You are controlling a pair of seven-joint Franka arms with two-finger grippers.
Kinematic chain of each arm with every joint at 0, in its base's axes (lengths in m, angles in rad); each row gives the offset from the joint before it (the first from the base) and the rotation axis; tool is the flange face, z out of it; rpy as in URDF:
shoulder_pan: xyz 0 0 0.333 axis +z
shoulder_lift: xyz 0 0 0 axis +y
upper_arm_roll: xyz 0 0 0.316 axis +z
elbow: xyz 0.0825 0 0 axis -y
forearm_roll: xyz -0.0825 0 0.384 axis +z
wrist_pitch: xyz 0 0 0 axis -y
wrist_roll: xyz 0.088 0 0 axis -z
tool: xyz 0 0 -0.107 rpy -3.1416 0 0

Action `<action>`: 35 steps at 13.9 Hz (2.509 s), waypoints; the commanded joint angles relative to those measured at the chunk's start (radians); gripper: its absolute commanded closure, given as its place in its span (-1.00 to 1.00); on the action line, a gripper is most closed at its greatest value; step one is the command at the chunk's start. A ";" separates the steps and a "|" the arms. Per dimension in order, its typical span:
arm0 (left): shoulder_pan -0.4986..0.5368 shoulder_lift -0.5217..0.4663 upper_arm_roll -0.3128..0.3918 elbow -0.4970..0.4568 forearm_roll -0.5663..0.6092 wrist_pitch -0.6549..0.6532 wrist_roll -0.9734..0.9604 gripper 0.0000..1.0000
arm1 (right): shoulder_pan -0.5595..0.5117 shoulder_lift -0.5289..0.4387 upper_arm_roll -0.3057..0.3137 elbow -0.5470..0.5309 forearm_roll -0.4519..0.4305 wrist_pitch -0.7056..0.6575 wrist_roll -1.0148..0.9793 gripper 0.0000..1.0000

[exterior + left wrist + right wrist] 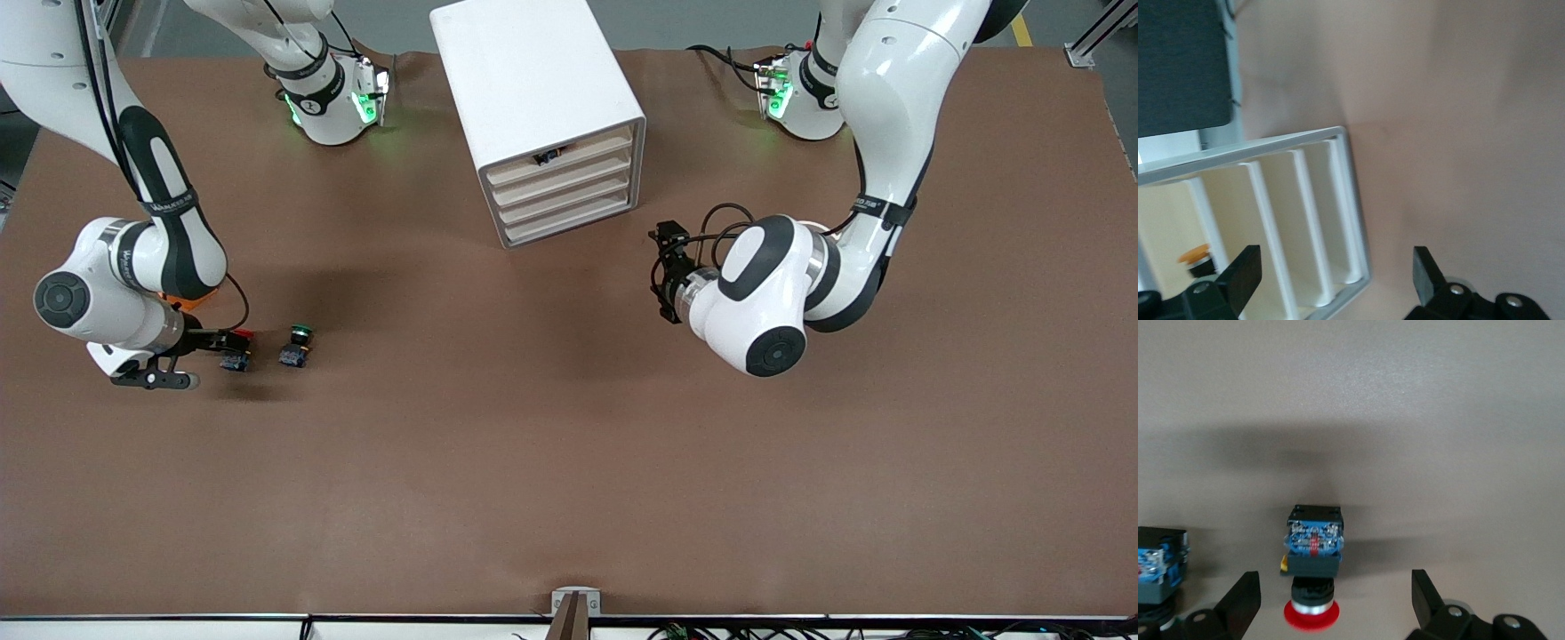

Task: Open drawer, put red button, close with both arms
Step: 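Grasp the red button with the right gripper while the left gripper grips the drawer, then pull the drawer open with the left gripper while the right gripper lifts the button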

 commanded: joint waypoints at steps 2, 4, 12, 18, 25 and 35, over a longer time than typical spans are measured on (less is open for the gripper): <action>-0.012 0.073 -0.007 0.010 -0.221 -0.025 0.024 -1.00 | -0.015 0.030 0.011 0.017 -0.009 0.019 -0.028 -1.00; -0.016 0.111 -0.007 0.012 -0.304 -0.027 0.031 -1.00 | -0.013 0.041 0.013 0.014 -0.008 0.057 -0.028 -1.00; -0.038 0.180 -0.007 0.012 -0.427 -0.030 0.022 -1.00 | -0.009 0.055 0.013 0.010 -0.003 0.082 -0.026 -1.00; -0.146 0.229 -0.001 0.013 -0.455 -0.027 0.023 -1.00 | -0.007 0.058 0.014 0.009 0.034 0.085 -0.014 -0.34; -0.211 0.266 -0.004 0.007 -0.465 -0.027 0.028 -0.29 | -0.009 0.061 0.014 0.009 0.034 0.087 -0.013 0.21; -0.209 0.303 0.003 0.002 -0.538 -0.030 -0.058 0.30 | 0.017 -0.017 0.014 0.239 0.032 -0.408 0.015 0.26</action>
